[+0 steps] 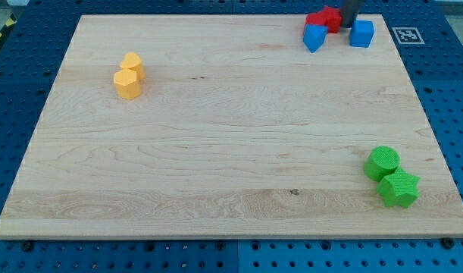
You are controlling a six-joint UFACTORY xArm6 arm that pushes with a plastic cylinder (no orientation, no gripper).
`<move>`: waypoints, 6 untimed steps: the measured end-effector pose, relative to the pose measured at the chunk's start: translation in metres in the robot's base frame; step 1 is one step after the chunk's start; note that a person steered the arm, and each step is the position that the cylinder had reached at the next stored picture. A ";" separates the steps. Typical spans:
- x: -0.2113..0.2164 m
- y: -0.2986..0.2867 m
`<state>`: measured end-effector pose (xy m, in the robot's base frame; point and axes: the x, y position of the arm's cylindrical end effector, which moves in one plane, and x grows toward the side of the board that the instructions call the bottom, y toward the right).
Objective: Push the red blocks to the top center of the board
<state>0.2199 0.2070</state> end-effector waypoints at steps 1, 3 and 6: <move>0.000 -0.029; 0.000 -0.077; 0.000 -0.129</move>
